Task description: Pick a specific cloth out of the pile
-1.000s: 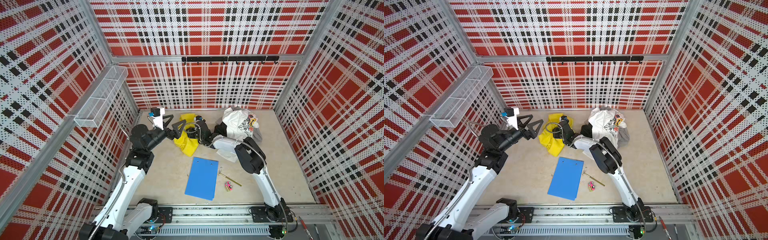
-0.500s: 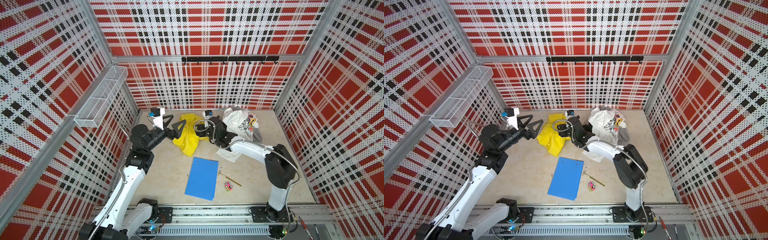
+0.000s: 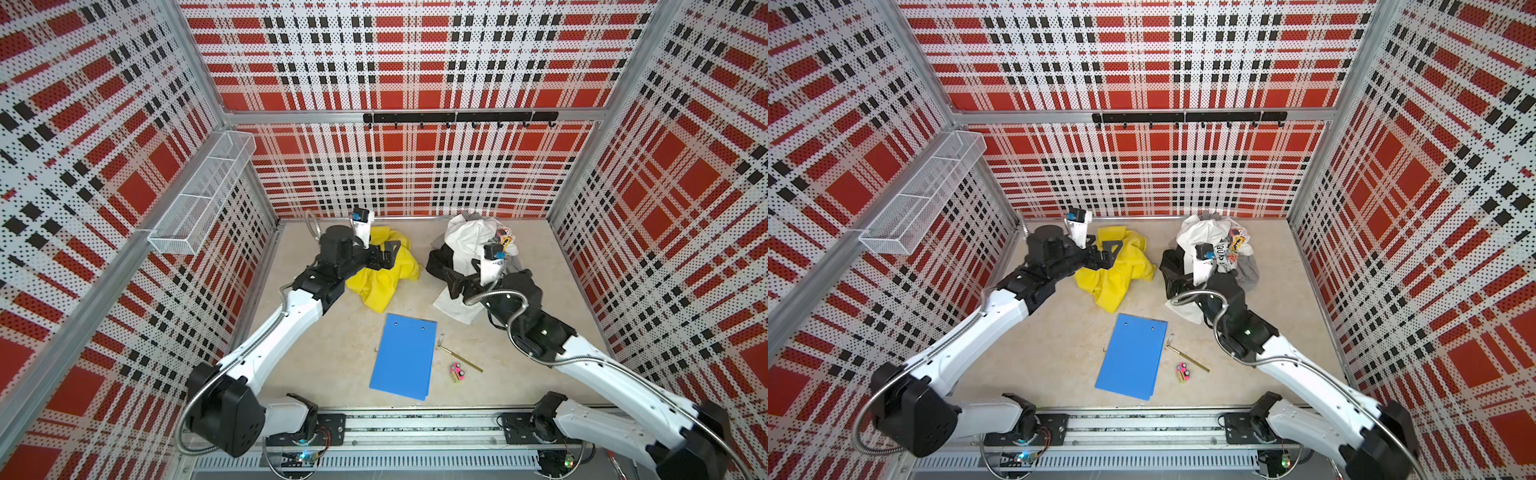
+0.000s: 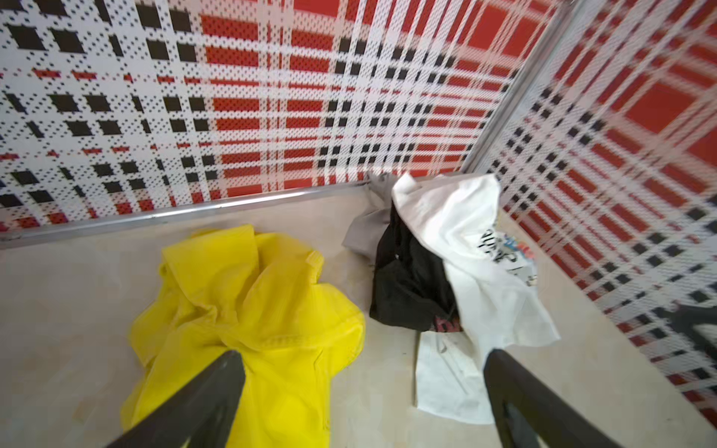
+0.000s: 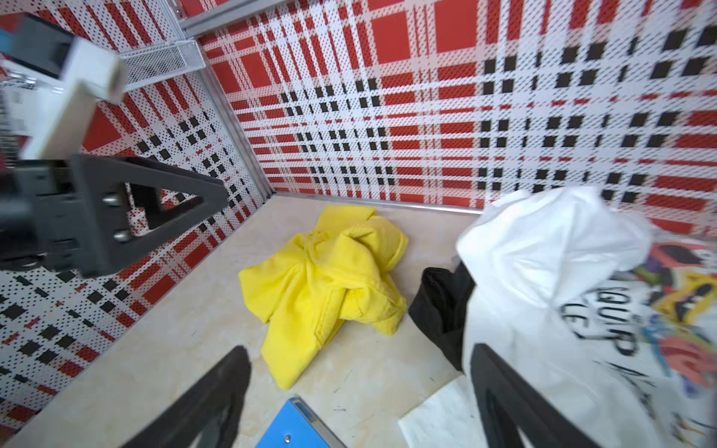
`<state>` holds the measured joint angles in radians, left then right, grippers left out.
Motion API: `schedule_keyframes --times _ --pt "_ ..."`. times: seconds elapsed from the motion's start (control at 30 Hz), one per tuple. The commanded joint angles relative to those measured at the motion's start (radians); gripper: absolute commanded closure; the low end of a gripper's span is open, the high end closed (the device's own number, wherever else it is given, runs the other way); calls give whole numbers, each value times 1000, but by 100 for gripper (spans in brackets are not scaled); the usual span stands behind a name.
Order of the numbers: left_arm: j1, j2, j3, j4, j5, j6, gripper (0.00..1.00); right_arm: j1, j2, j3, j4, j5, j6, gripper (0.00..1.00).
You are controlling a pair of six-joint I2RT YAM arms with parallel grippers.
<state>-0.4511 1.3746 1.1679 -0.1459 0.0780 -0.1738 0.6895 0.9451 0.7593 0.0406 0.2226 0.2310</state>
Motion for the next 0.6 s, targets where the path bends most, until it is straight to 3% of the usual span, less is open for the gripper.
schedule_keyframes --times 0.0,0.23,0.43,0.57 --pt "-41 129 92 -99 -285 24 1 -19 -106 -38 -63 39 -34 0" --pt "-21 462 305 -183 -316 -40 1 -23 -261 -65 -162 94 -36 0" --pt "-3 587 344 -125 -275 -65 1 -23 -307 -92 -204 129 -32 0" --pt "38 616 291 -92 -252 -115 24 -22 -312 -113 -208 144 -17 1"
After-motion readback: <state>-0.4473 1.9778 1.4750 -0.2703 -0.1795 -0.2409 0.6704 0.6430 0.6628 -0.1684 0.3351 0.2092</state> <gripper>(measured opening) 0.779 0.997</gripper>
